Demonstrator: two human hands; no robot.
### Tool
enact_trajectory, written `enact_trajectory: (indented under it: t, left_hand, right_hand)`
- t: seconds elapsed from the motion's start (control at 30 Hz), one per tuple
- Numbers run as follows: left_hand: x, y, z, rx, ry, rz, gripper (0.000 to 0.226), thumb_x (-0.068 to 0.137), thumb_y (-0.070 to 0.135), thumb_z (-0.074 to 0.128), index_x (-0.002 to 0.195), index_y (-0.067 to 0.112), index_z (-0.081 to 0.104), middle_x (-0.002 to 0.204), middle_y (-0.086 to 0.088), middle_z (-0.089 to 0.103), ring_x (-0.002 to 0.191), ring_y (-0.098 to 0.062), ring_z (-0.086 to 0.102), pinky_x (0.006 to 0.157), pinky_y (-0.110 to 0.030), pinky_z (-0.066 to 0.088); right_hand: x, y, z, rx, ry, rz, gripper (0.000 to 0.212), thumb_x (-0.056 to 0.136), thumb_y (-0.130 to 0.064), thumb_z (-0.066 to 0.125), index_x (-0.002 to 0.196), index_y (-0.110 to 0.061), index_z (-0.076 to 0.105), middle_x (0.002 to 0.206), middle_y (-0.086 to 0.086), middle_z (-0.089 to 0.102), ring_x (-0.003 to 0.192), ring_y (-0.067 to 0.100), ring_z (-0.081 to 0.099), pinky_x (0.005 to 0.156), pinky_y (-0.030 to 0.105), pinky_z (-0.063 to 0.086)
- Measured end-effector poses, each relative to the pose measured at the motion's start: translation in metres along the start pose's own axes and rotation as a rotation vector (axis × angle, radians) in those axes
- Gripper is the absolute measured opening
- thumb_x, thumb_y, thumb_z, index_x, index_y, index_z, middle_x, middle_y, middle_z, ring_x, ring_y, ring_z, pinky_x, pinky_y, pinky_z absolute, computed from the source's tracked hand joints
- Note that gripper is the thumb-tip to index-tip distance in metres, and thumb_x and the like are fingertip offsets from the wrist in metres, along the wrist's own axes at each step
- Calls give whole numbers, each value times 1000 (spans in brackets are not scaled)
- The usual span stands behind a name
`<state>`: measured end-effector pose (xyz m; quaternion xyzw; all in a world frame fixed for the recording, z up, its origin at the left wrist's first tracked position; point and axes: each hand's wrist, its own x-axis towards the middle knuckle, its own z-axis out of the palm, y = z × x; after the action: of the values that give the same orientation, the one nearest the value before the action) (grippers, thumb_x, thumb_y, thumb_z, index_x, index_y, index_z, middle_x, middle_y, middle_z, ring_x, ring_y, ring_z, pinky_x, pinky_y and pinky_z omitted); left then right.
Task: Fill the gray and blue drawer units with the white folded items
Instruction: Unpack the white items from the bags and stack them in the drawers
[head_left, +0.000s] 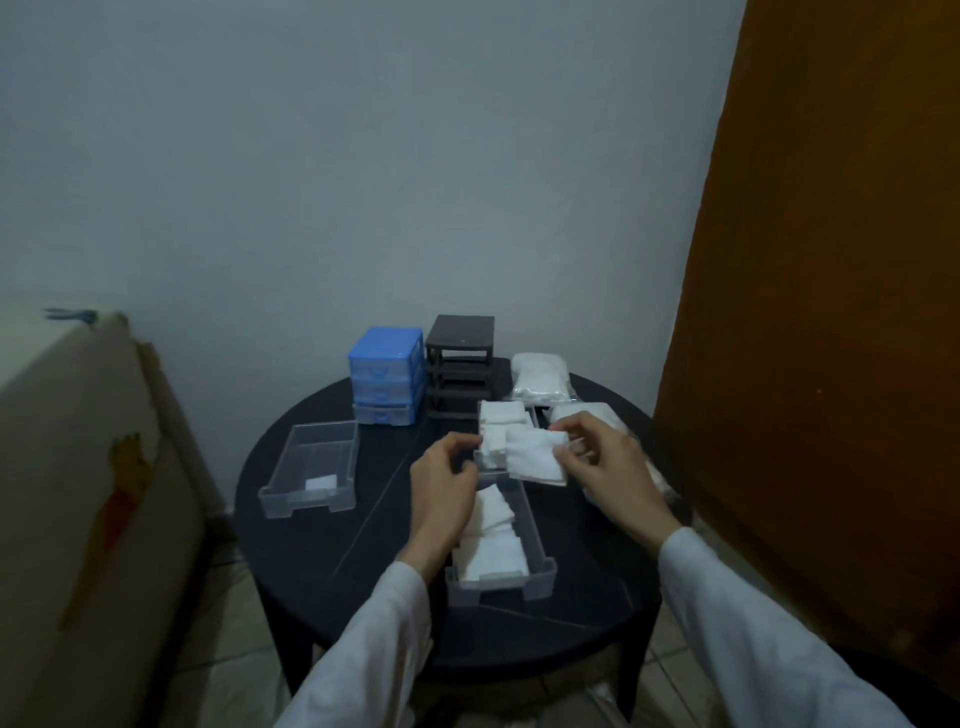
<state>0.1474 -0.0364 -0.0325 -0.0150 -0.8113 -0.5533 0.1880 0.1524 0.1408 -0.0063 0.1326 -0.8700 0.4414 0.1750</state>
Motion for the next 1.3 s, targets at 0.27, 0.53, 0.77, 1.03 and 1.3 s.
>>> enact_trajectory:
  t: [0.27,0.53,0.77,1.03,1.3]
  left_hand:
    - [-3,-52,-15,-72,-60,-139,26,93,12,52,118,15,61,116,1,64,103,-8,58,85,-17,42]
    - [-3,-59,-17,-105,-91,-90,24,95,17,52,117,14,60,107,3,64,94,-1,58,72,0,43]
    - [-3,-62,-17,-89,-81,-65,25,95,15,51,118,12,59,107,0,64,94,-3,57,71,1,42]
    - [-3,-63,-18,-115,-96,-59,25,96,17,50,119,12,58,106,0,64,93,0,58,72,1,42]
    - [-4,-64,-18,-111,-93,-45,25,95,14,50,117,9,60,105,-4,67,95,-7,61,75,-3,44]
  right_hand:
    - [11,-4,39,135,-243,67,20,86,-3,59,91,-18,47,75,9,53,69,18,49,67,28,43]
    - [18,-8,56,-94,-360,26,12,87,-3,57,92,-14,59,79,3,53,68,8,47,59,6,39]
    - [12,-6,67,-396,-359,-113,18,90,-8,51,96,-14,66,103,-3,51,86,11,52,81,25,45]
    - [-15,-26,66,-457,-335,-216,33,97,-21,40,129,-17,51,132,-2,51,117,13,50,96,26,42]
    - [-21,-23,75,-647,-761,-115,65,100,-36,34,150,-15,-2,158,-2,-7,145,14,0,115,37,23]
